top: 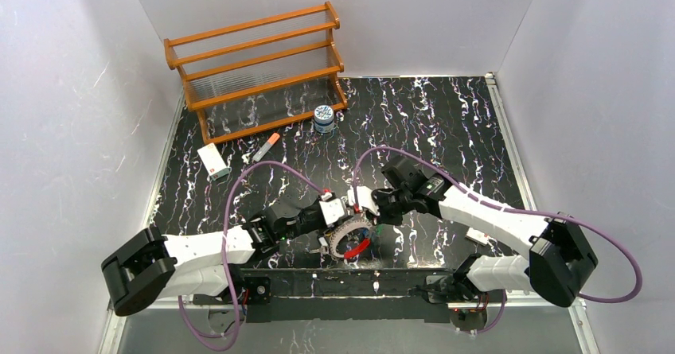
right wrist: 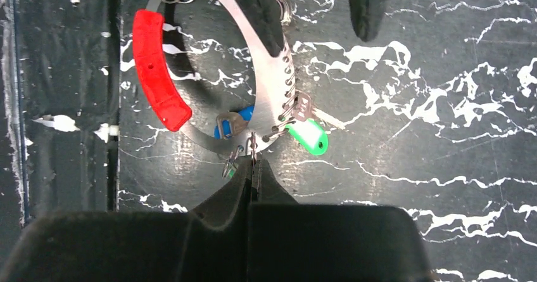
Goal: Put the keys on the keyring
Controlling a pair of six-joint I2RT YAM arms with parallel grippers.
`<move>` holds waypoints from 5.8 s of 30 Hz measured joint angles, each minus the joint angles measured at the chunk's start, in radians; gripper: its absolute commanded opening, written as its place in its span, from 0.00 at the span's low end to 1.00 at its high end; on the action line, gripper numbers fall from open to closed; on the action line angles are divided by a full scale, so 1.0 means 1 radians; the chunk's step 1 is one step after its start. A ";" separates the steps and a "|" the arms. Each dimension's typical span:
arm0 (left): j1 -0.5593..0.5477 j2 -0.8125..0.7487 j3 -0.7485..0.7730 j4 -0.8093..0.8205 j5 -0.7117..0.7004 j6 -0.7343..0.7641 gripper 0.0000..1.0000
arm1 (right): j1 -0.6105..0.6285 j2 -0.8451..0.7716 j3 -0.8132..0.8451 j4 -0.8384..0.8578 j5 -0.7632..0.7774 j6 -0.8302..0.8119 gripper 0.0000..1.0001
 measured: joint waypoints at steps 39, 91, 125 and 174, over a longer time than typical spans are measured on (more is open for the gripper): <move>-0.001 0.063 -0.016 0.095 0.069 -0.092 0.00 | -0.011 -0.101 -0.083 0.296 -0.178 0.155 0.72; -0.001 -0.059 -0.132 0.243 0.042 -0.144 0.00 | -0.185 -0.056 -0.221 0.655 -0.564 0.409 0.01; -0.001 -0.059 -0.132 0.247 0.047 -0.144 0.00 | -0.185 -0.114 -0.229 0.742 -0.532 0.436 0.43; 0.000 -0.059 -0.132 0.262 0.038 -0.117 0.48 | -0.165 -0.039 -0.180 0.619 -0.527 0.370 0.01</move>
